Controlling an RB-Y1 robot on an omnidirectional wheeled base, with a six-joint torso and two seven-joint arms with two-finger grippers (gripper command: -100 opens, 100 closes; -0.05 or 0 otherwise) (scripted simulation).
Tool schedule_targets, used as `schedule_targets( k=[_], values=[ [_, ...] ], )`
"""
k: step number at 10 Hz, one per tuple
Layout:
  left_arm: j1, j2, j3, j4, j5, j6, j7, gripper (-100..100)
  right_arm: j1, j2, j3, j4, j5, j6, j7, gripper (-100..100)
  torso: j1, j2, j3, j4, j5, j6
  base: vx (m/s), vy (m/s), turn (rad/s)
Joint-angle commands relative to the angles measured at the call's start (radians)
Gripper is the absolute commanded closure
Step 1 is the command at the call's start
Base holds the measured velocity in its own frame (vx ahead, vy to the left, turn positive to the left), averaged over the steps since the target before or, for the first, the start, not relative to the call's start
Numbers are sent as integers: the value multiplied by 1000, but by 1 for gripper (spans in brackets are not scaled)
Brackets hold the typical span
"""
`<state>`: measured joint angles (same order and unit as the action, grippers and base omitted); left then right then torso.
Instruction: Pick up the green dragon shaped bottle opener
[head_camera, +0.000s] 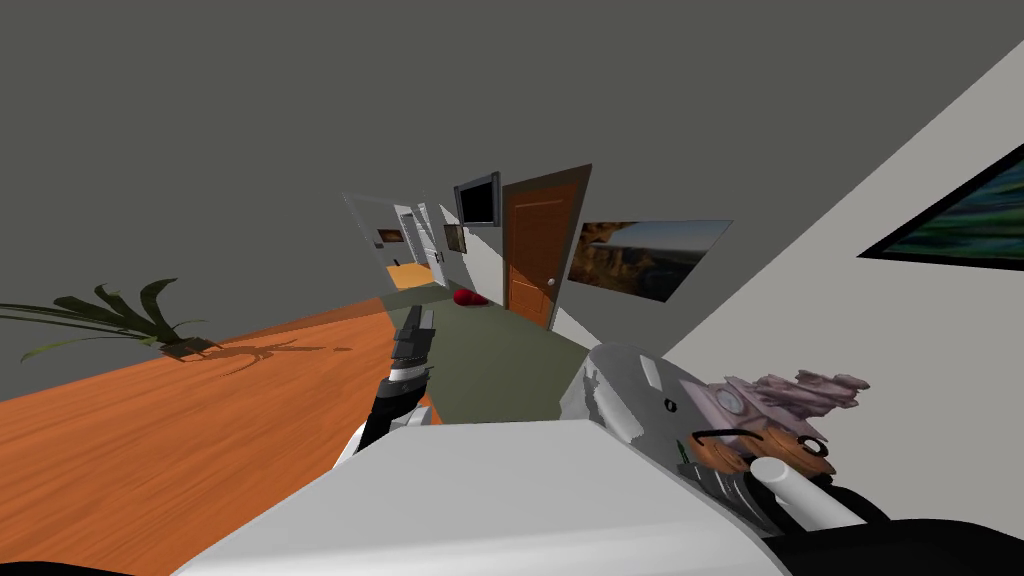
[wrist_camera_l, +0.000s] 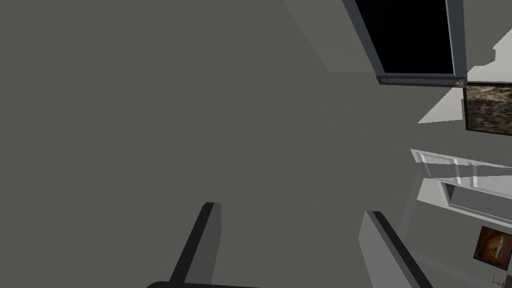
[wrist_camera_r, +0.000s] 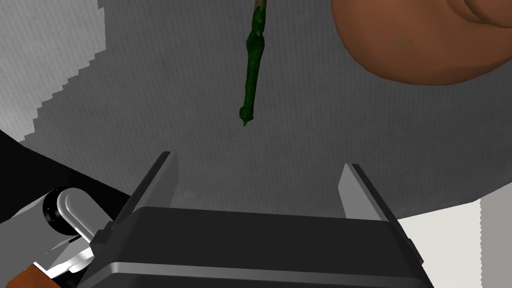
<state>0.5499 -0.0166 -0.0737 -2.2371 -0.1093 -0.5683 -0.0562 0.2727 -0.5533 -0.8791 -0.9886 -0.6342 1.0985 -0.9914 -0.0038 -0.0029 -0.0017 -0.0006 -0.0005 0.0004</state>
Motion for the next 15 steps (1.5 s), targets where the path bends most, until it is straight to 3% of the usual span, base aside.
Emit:
schedule_targets(
  k=[1, 5, 6, 7, 8, 10, 11, 12, 15],
  values=[
    [0, 0, 0, 0, 0, 0, 0, 0, -12, -13, -8, 35, -20, 50, -31, -100, 0, 0, 0, 0, 0, 0, 80, -99, 29],
    [0, 0, 0, 0, 0, 0, 0, 0, -25, -26, -16, 67, -41, 124, -70, -100, 0, 0, 0, 0, 0, 0, 71, -70, 11],
    [0, 0, 0, 0, 0, 0, 0, 0, -19, -19, -15, 51, -37, 114, -65, -100, -1, 0, 0, 0, 0, 0, 31, -37, 8],
    [0, 0, 0, 0, 0, 0, 0, 0, -19, -19, -15, 51, -38, 118, -68, 0, 1, 2, 1, 0, 0, 0, 6, -7, 2],
    [0, 0, 0, 0, 0, 0, 0, 0, -26, -5, -7, 68, -31, 90, -58, -100, 3, 4, 2, 1, 0, 0, 19, -25, -39],
    [0, 0, 0, 0, 0, 0, 0, 0, -35, 14, 2, 90, -24, 56, -46, -100, 2, 3, 2, 1, 0, 0, 30, -38, -39],
    [0, 0, 0, 0, 0, 0, 0, 0, -30, 6, -3, 84, -29, 70, -47, -100, 2, 3, 2, 1, 0, 0, 11, -17, -3],
    [0, 0, 0, 0, 0, 0, 0, 0, -30, 7, -3, 84, -28, 67, -46, 100, 3, 4, 2, 1, 0, 0, 0, 0, 0],
    [0, 0, 0, 0, 0, 0, 0, 0, -29, 4, 0, 81, -25, 64, -40, 100, 2, 6, 4, 2, -1, 3, -1, 0, 10]
  ],
)
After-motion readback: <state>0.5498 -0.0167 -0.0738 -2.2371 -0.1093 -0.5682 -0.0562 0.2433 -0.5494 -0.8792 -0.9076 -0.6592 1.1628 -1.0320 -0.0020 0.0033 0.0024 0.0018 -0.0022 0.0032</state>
